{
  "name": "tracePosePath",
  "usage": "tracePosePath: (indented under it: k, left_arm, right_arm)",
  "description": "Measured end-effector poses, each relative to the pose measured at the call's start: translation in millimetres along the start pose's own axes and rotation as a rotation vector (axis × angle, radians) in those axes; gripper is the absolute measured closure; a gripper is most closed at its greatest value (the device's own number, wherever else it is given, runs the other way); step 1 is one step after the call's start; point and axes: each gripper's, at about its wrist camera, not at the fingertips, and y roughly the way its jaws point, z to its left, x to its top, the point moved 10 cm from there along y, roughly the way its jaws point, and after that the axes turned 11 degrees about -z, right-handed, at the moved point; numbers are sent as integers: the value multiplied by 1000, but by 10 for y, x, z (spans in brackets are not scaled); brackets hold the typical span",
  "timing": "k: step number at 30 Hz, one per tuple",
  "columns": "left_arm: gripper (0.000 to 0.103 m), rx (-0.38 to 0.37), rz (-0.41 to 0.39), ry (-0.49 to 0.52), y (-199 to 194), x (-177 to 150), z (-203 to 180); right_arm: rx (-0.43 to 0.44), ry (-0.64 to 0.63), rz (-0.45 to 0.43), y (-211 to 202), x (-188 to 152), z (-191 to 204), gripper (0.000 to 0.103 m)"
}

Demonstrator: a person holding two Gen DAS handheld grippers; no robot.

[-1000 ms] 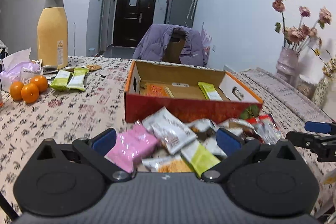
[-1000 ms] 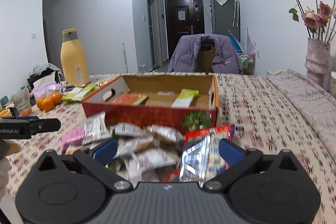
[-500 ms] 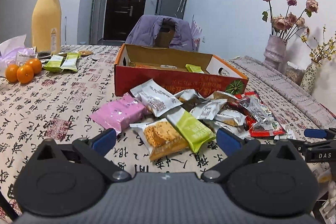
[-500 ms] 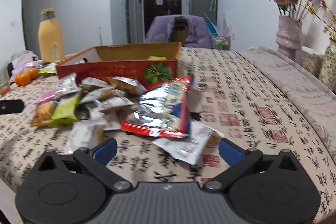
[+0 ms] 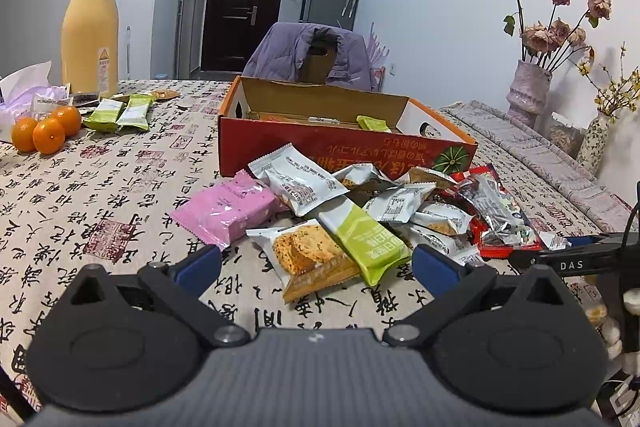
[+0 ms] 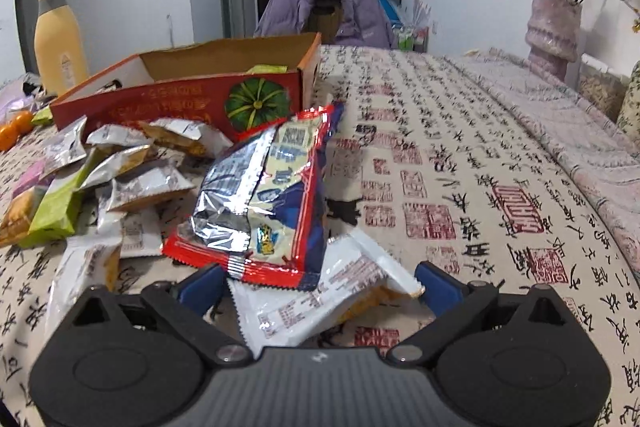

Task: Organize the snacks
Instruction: 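Move both tools back over the snack pile, then grasp the white sachet with red print with the right gripper and lift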

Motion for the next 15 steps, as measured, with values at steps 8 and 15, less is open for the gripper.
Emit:
tracePosePath:
  k: [8, 15]
  left_arm:
    - [0, 3, 14, -14, 30, -29, 22]
    - [0, 2, 22, -16, 29, -57, 8]
  right_arm:
    - [42, -26, -57, -182, -73, 45, 15]
    - [56, -32, -101, -386, -139, 78, 34]
